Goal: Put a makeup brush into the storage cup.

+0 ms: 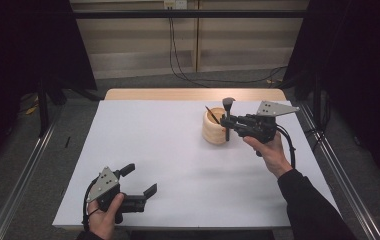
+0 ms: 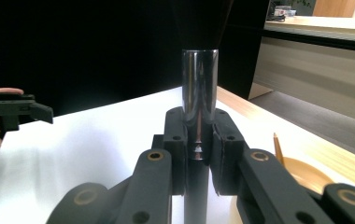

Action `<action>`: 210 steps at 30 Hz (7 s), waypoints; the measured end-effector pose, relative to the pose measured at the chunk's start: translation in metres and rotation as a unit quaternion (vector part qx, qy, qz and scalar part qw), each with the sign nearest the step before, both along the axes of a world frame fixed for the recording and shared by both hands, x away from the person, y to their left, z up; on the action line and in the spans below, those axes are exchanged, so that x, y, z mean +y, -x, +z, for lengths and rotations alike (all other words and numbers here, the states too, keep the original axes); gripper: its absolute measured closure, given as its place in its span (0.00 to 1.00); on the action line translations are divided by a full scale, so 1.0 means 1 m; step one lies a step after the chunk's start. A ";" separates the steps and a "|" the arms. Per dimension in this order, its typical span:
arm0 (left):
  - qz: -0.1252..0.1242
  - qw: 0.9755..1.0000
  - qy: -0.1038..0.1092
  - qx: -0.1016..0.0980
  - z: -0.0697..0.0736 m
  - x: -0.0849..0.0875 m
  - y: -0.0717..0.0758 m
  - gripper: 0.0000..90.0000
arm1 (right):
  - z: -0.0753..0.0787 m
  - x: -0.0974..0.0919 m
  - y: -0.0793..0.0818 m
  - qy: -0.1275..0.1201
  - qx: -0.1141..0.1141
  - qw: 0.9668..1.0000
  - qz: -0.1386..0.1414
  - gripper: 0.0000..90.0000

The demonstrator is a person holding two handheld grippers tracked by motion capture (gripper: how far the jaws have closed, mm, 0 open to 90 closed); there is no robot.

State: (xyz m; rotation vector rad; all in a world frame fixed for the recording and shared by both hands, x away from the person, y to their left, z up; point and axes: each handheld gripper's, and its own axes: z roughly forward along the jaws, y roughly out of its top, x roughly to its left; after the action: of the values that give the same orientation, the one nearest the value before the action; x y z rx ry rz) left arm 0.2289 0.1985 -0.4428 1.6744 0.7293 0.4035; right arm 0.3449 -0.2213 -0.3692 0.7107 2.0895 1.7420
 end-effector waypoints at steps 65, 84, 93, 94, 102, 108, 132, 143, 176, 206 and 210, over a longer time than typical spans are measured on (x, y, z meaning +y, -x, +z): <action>-0.014 1.000 0.003 -0.004 0.004 0.007 0.002 0.01 | -0.013 0.004 -0.089 -0.003 0.022 0.993 -0.115 0.88; -0.017 1.000 0.005 -0.011 0.003 0.004 0.003 0.01 | -0.043 0.009 -0.088 0.012 0.042 0.992 -0.116 0.88; -0.009 1.000 0.003 -0.013 0.003 0.009 0.000 0.01 | -0.053 0.007 -0.084 0.018 0.046 0.992 -0.119 0.88; -0.012 1.000 0.004 -0.012 0.003 0.009 0.000 0.01 | -0.055 0.008 -0.083 0.018 0.047 0.992 -0.118 0.88; -0.008 1.000 0.009 -0.010 0.002 0.011 -0.001 0.00 | -0.062 0.008 -0.081 0.016 0.051 0.992 -0.118 0.88; -0.008 1.000 0.017 -0.008 0.002 0.011 -0.001 0.00 | -0.067 0.009 -0.080 0.017 0.056 0.992 -0.114 0.88; -0.010 1.000 0.017 -0.006 0.002 0.011 -0.002 0.00 | -0.064 0.006 -0.080 0.003 0.060 0.990 -0.128 0.32; -0.013 1.000 0.013 -0.008 0.002 0.012 -0.002 0.00 | -0.061 0.010 -0.078 0.006 0.064 0.988 -0.137 0.01; 0.002 1.000 0.022 -0.005 0.002 0.015 -0.004 0.00 | -0.048 -0.009 -0.033 0.042 0.005 0.978 -0.205 0.01; 0.015 1.000 0.024 -0.010 0.001 0.024 -0.005 0.00 | -0.048 -0.040 0.037 0.051 0.003 0.974 -0.220 0.02; 0.014 0.999 0.029 -0.010 0.001 0.023 -0.005 0.00 | -0.048 -0.044 0.048 0.046 -0.004 0.973 -0.225 0.03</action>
State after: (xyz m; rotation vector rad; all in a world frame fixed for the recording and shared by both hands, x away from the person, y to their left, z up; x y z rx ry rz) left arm 0.2339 0.2215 -0.4415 1.6059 0.7444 0.4148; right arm 0.2966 -0.2657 -0.4176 1.0493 1.8082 1.3849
